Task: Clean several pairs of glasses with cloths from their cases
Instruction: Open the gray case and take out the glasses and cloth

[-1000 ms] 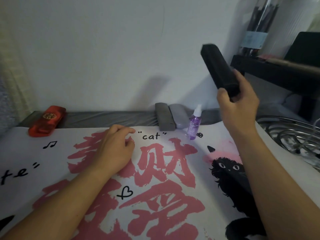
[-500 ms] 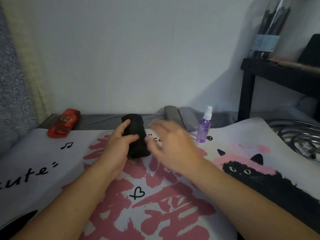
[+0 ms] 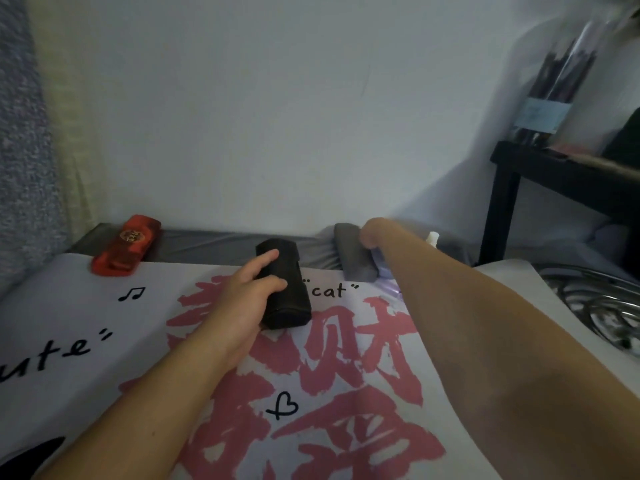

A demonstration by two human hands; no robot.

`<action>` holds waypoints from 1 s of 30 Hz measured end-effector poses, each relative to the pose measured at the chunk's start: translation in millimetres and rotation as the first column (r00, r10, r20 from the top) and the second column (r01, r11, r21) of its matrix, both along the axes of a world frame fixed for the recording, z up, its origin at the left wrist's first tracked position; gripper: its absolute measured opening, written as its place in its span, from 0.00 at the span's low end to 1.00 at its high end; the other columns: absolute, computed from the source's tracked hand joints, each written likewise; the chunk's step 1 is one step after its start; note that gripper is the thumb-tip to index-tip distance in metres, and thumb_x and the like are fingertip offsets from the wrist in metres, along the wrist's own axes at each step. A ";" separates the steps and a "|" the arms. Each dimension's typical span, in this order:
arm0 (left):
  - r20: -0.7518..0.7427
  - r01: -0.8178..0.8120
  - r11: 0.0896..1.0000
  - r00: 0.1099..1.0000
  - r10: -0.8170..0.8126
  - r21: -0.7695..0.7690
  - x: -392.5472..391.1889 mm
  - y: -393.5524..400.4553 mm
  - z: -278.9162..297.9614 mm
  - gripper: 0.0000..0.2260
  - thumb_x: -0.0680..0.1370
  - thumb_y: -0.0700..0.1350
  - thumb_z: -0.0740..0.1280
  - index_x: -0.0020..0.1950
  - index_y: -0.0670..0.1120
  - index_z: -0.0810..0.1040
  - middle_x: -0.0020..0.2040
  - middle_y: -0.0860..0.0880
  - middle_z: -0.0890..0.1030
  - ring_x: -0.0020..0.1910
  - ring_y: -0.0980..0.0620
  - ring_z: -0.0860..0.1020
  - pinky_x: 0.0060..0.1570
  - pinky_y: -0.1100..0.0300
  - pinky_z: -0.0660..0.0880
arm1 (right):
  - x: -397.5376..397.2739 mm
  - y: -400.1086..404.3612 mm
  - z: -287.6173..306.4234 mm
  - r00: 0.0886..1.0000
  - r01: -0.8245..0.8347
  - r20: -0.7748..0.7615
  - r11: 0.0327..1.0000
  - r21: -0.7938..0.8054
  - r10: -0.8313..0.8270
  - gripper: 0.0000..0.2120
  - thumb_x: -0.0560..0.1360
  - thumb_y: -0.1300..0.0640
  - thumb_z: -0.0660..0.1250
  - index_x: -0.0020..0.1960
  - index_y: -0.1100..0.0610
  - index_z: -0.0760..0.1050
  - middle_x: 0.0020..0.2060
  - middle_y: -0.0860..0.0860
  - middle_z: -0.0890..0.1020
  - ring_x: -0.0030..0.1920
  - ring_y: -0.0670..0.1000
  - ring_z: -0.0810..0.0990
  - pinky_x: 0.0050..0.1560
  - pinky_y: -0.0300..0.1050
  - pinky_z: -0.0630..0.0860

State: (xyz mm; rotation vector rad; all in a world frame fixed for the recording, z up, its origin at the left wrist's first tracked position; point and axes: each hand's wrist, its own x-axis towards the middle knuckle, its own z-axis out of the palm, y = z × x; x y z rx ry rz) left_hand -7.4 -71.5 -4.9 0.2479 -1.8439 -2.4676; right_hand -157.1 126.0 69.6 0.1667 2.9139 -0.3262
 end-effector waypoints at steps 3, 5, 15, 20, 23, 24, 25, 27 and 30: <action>-0.007 0.010 1.000 1.000 -0.010 -0.003 1.3 -0.2 0.5 0.26 0.79 0.35 0.67 0.72 0.59 0.75 0.65 0.48 0.76 0.56 0.46 0.82 0.50 0.52 0.81 | -3.9 1.0 -2.0 1.000 0.012 0.026 0.994 0.113 -0.015 0.04 0.79 0.61 0.63 0.54 0.57 0.71 0.52 0.54 0.73 0.50 0.56 0.70 0.51 0.46 0.67; -0.016 -0.001 0.999 1.000 0.000 -0.040 1.6 0.5 0.5 0.28 0.79 0.36 0.67 0.73 0.62 0.72 0.68 0.48 0.74 0.57 0.45 0.81 0.54 0.49 0.81 | -11.4 3.3 -2.6 0.998 0.055 -0.050 0.974 0.218 -0.046 0.06 0.79 0.61 0.62 0.54 0.62 0.74 0.49 0.54 0.77 0.46 0.55 0.73 0.49 0.46 0.68; -0.049 -0.066 0.986 0.997 0.059 -0.156 10.3 5.7 4.3 0.26 0.79 0.37 0.68 0.71 0.63 0.74 0.68 0.47 0.75 0.57 0.46 0.81 0.59 0.46 0.80 | -5.9 1.8 0.2 0.993 -0.089 0.092 0.986 0.139 0.077 0.12 0.82 0.62 0.57 0.61 0.59 0.75 0.54 0.57 0.74 0.51 0.56 0.69 0.54 0.48 0.68; -0.075 -0.076 0.982 0.995 0.064 -0.175 11.2 7.0 3.0 0.26 0.79 0.37 0.69 0.70 0.63 0.74 0.67 0.48 0.76 0.56 0.47 0.81 0.55 0.49 0.81 | 7.5 3.1 14.4 0.989 -0.079 0.141 0.969 0.235 0.046 0.06 0.83 0.61 0.58 0.57 0.61 0.72 0.48 0.56 0.74 0.51 0.57 0.72 0.52 0.48 0.70; -0.077 -0.072 0.977 0.995 0.058 -0.200 11.8 8.2 4.8 0.26 0.79 0.37 0.69 0.70 0.62 0.75 0.65 0.50 0.76 0.56 0.48 0.81 0.55 0.50 0.81 | 9.9 0.4 15.9 0.987 -0.101 0.147 0.969 0.223 0.069 0.11 0.84 0.63 0.54 0.54 0.65 0.74 0.47 0.58 0.75 0.51 0.57 0.72 0.58 0.47 0.72; -0.077 -0.073 0.974 0.995 0.058 -0.213 11.3 8.2 4.9 0.25 0.79 0.36 0.69 0.70 0.61 0.75 0.64 0.50 0.76 0.55 0.49 0.81 0.55 0.50 0.81 | 9.1 -2.0 18.4 0.993 -0.088 0.097 0.979 0.184 0.070 0.11 0.82 0.63 0.56 0.51 0.65 0.76 0.48 0.59 0.77 0.50 0.58 0.74 0.58 0.48 0.73; -0.076 -0.072 0.973 0.995 0.057 -0.219 11.2 8.3 5.1 0.25 0.79 0.36 0.69 0.70 0.61 0.75 0.63 0.51 0.76 0.55 0.49 0.81 0.56 0.50 0.80 | 9.8 -3.8 22.1 0.998 -0.069 0.020 0.987 0.143 0.067 0.10 0.80 0.62 0.59 0.50 0.66 0.78 0.49 0.59 0.79 0.48 0.59 0.76 0.55 0.50 0.75; -0.073 -0.074 0.968 0.996 0.058 -0.240 10.8 7.7 4.0 0.24 0.79 0.37 0.69 0.68 0.61 0.77 0.63 0.51 0.76 0.56 0.49 0.81 0.57 0.49 0.80 | 12.5 -8.8 30.7 0.984 -0.031 -0.177 0.999 -0.014 0.028 0.17 0.73 0.58 0.63 0.59 0.62 0.79 0.55 0.58 0.81 0.50 0.60 0.78 0.50 0.49 0.74; -0.065 -0.069 0.950 0.997 0.052 -0.303 7.6 8.4 7.9 0.22 0.78 0.37 0.69 0.66 0.62 0.78 0.63 0.50 0.76 0.57 0.49 0.80 0.56 0.49 0.80 | 40.1 -15.3 37.0 0.891 -0.105 -0.454 0.958 -0.266 -0.028 0.26 0.73 0.53 0.67 0.70 0.59 0.69 0.63 0.60 0.75 0.61 0.62 0.76 0.55 0.49 0.73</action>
